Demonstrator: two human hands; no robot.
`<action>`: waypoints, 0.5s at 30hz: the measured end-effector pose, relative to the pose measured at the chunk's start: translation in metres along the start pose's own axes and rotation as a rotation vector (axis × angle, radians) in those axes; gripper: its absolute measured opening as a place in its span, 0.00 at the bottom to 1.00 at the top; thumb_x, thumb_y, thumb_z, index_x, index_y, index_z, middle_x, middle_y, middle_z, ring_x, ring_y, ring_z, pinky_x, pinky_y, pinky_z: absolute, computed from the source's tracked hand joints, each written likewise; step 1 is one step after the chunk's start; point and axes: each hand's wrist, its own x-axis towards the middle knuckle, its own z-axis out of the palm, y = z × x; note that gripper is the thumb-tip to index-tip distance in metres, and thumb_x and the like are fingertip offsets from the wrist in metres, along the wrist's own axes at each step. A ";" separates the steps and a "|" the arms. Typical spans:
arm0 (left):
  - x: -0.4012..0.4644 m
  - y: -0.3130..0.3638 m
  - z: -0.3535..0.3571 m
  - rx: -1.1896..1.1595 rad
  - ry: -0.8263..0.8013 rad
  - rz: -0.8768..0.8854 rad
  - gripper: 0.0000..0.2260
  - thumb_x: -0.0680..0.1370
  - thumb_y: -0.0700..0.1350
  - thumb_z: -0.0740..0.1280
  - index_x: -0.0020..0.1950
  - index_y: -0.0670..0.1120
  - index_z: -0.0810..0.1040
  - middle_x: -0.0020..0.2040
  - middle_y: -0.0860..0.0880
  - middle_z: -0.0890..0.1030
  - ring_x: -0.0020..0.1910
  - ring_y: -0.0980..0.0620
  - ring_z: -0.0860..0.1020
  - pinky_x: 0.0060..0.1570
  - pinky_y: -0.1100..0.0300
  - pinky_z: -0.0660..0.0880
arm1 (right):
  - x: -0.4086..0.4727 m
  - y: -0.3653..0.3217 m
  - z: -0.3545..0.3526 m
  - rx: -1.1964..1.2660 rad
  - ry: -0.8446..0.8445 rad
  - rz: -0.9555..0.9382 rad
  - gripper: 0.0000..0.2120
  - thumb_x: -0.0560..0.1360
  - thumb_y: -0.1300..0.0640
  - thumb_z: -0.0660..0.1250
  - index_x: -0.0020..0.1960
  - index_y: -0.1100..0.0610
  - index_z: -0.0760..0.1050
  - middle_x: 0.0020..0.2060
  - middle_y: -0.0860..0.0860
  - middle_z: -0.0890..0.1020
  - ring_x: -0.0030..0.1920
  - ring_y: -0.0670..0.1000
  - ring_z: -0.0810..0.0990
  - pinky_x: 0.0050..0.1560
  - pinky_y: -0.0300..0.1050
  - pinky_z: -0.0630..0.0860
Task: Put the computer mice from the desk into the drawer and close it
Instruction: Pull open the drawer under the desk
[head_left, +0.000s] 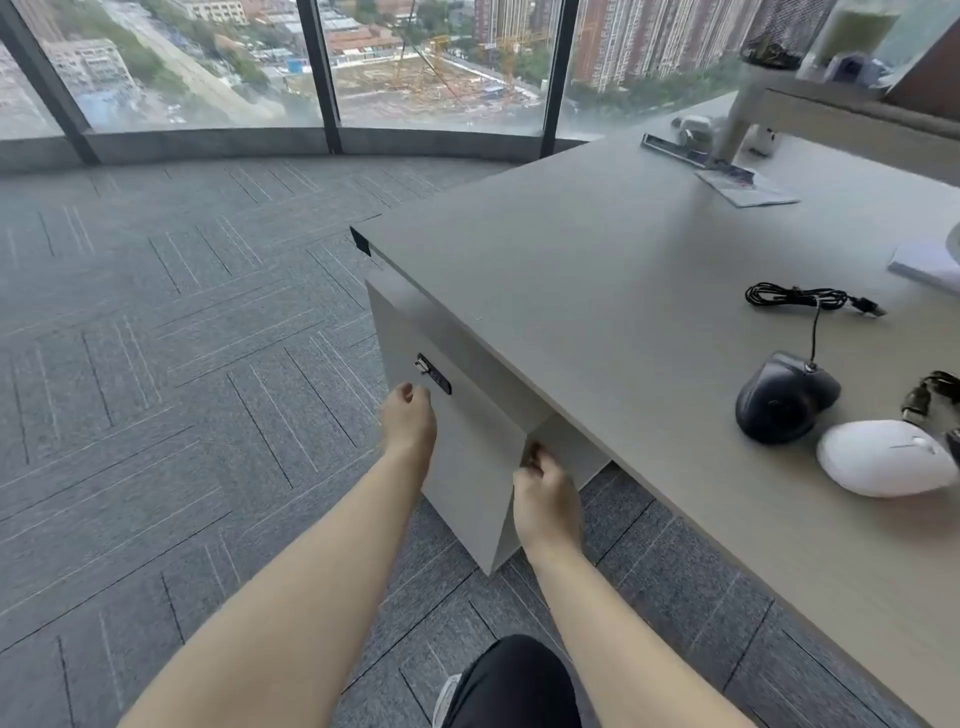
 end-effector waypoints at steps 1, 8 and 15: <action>0.008 0.005 0.006 0.002 0.008 -0.004 0.18 0.76 0.49 0.58 0.62 0.44 0.74 0.58 0.45 0.78 0.59 0.44 0.77 0.62 0.46 0.73 | 0.003 0.001 0.005 0.006 0.013 -0.009 0.15 0.75 0.62 0.58 0.59 0.58 0.77 0.47 0.55 0.84 0.38 0.49 0.75 0.31 0.33 0.67; 0.043 0.019 0.028 -0.068 0.165 -0.084 0.12 0.78 0.46 0.59 0.41 0.40 0.76 0.37 0.44 0.76 0.35 0.44 0.74 0.45 0.46 0.81 | 0.006 0.011 0.025 0.095 0.072 0.049 0.24 0.71 0.61 0.57 0.66 0.55 0.74 0.59 0.51 0.83 0.58 0.49 0.81 0.59 0.52 0.79; 0.046 0.025 0.027 -0.210 0.185 -0.158 0.08 0.79 0.43 0.61 0.54 0.40 0.75 0.54 0.42 0.74 0.49 0.41 0.74 0.37 0.46 0.80 | 0.003 0.007 0.016 0.015 0.084 0.010 0.20 0.73 0.66 0.59 0.62 0.57 0.79 0.54 0.50 0.85 0.56 0.47 0.82 0.54 0.43 0.79</action>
